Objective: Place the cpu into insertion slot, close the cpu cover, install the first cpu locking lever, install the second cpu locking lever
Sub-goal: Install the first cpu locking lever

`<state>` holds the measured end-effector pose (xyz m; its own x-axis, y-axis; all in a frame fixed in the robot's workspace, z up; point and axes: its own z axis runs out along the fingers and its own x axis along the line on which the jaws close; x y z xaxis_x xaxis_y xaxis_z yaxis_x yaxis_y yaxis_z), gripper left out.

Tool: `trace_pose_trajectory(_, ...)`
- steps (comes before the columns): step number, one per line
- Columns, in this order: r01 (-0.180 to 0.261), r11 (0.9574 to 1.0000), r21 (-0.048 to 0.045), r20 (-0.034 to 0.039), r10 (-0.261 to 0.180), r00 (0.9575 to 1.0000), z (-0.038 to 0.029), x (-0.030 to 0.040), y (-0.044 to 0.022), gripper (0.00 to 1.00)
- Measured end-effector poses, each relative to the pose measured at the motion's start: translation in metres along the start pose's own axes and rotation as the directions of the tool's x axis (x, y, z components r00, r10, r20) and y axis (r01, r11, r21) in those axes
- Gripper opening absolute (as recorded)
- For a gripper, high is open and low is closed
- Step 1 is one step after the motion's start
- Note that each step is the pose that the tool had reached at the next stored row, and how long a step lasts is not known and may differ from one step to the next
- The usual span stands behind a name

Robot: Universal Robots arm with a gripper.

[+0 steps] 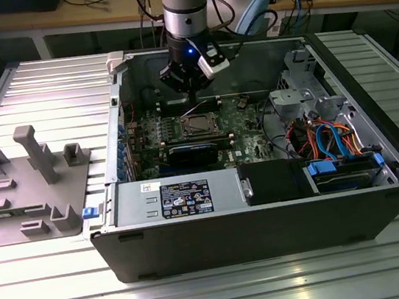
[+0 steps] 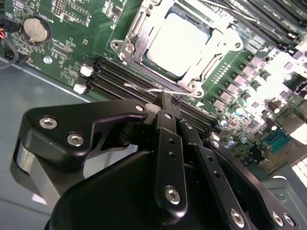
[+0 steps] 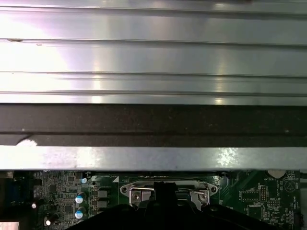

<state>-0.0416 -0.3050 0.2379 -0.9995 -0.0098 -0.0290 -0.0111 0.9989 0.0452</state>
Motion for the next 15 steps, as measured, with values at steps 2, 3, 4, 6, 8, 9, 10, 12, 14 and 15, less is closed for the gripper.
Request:
trace_pose_trajectory(2,0.0,1.0,0.0,0.0,0.0,1.0,0.001,-0.0009,-0.0001,0.11)
trace_pose_trajectory(3,0.0,1.0,0.0001,0.0,0.0,1.0,0.0021,-0.0014,-0.0001,0.11)
trace_pose_trajectory(4,0.0,1.0,0.0002,-0.0001,0.0,1.0,0.0029,-0.0018,0.0001,0.11)
trace_pose_trajectory(6,0.0,1.0,0.0002,-0.0001,0.0,1.0,0.0049,-0.0032,0.0008,0.11)
trace_pose_trajectory(8,0.0,1.0,0.0001,-0.0001,0.0,1.0,0.0066,-0.0049,0.0019,0.11)
trace_pose_trajectory(9,0.0,1.0,0.0,0.0001,0.0,1.0,0.0074,-0.0055,0.0023,0.11)
trace_pose_trajectory(10,0.0,1.0,-0.0001,0.0,0.0,1.0,0.008,-0.0059,0.0026,0.11)
trace_pose_trajectory(12,0.0,1.0,0.0001,0.0,0.0,1.0,0.0089,-0.0068,0.003,0.11)
trace_pose_trajectory(14,0.0,1.0,0.0001,0.0,0.0,1.0,0.0096,-0.0073,0.0035,0.11)
trace_pose_trajectory(15,0.0,1.0,0.0001,0.0,0.0,1.0,0.0098,-0.0074,0.0039,0.11)
